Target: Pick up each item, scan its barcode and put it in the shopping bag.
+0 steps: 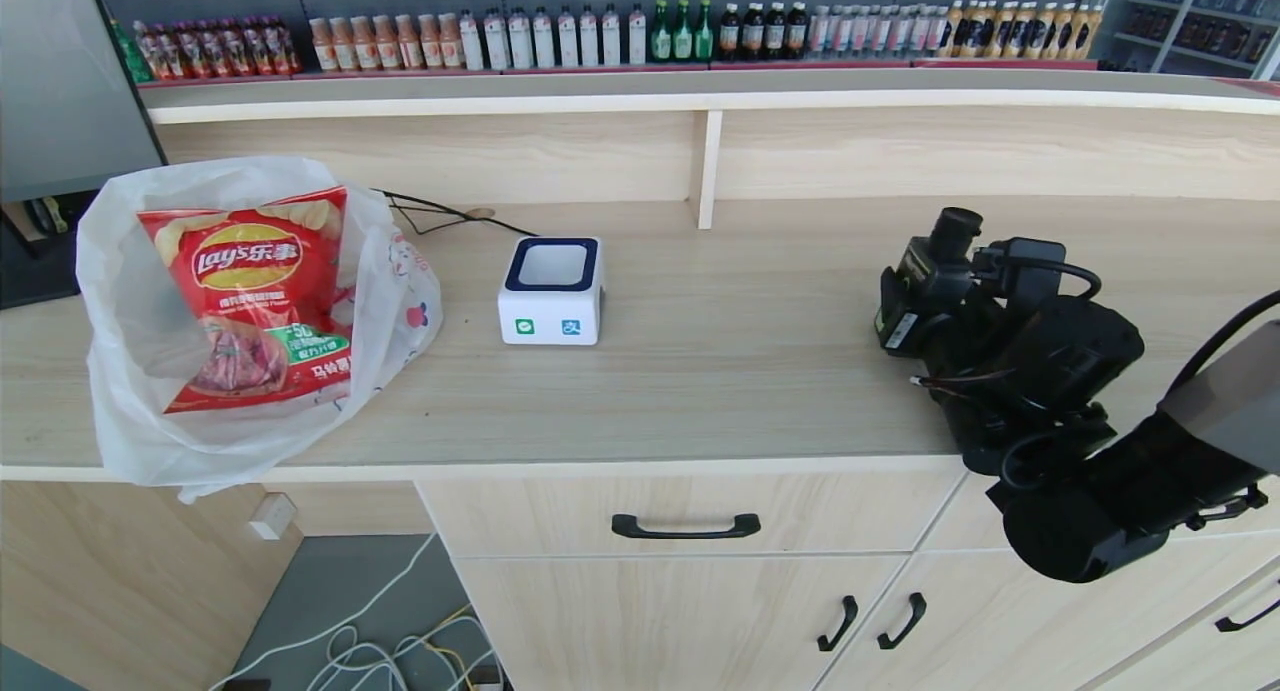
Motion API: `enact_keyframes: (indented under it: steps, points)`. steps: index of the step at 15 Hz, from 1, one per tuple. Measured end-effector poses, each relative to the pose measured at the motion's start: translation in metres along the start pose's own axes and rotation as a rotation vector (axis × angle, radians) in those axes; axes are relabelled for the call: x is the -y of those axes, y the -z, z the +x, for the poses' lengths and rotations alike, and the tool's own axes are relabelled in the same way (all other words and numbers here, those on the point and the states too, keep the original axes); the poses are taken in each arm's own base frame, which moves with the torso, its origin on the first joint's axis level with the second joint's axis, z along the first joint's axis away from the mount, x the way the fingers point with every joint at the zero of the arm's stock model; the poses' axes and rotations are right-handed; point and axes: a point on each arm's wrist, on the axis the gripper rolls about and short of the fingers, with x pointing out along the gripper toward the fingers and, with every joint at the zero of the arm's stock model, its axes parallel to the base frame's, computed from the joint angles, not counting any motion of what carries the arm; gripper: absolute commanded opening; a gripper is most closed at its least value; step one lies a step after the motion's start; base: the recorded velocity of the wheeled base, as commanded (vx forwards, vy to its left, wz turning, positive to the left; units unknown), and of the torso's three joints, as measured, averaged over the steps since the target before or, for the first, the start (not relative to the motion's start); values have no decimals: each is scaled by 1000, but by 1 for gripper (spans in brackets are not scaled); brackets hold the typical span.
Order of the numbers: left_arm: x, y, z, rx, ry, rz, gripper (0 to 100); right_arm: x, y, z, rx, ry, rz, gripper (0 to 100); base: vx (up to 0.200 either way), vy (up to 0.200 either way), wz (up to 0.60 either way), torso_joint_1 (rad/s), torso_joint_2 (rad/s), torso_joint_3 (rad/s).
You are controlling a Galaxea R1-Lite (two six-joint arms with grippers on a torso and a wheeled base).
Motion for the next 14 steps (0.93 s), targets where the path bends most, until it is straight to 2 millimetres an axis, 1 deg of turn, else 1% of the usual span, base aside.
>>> enact_keyframes:
  steps: [7,10,14]
  points:
    - [0,0,0,0,0,0,100,0,-2,-3,-2,-6,1,0,0,0,0,0,0,0]
    - [0,0,0,0,0,0,100,-7,-7,-6,10,-50,4,0,0,0,0,0,0,0]
    - [0,0,0,0,0,0,100,-9,-16,-9,31,-59,17,0,0,0,0,0,0,0]
